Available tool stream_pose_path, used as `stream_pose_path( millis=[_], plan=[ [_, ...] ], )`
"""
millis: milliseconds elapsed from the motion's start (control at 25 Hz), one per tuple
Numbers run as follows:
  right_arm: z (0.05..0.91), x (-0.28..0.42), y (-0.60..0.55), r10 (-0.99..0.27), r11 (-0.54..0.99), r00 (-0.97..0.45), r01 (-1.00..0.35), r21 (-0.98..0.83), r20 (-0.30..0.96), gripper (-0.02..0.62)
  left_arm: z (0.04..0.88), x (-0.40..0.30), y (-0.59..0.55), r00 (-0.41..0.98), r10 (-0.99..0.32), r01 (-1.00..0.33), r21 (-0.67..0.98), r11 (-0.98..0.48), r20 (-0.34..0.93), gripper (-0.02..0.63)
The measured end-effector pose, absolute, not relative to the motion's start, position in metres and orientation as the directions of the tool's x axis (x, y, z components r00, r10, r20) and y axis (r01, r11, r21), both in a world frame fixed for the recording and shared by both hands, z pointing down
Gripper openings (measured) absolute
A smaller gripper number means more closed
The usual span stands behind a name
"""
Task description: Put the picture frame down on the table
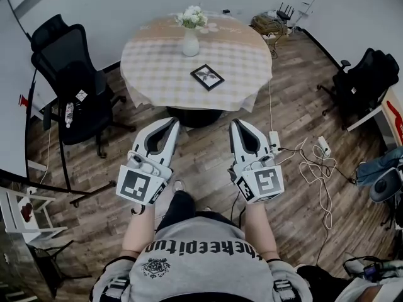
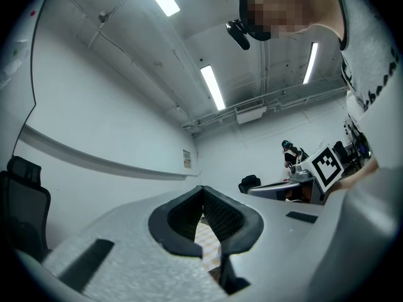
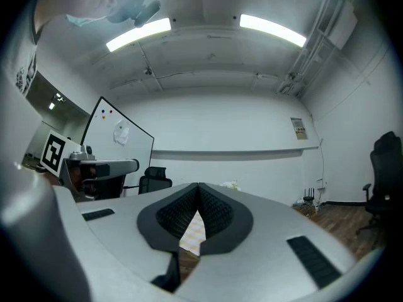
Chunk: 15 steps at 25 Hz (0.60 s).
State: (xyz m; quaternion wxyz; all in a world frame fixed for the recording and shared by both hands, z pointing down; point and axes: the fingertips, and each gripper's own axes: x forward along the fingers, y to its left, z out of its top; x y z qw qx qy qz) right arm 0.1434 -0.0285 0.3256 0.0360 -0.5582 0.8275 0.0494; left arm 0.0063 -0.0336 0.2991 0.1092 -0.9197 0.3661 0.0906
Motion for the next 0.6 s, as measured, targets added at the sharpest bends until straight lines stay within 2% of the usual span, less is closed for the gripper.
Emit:
stream_pose_path(
  millis=[600],
  plan=[
    [0.321,0.151,-0.017,-0.913,0.385,-0.387,-0.922,0.043,-0.130,0.006,0.296,0.016,-0.021,0.716,-0.652,-0.693,-0.145,-0.706,-0.248,0.015]
  ],
)
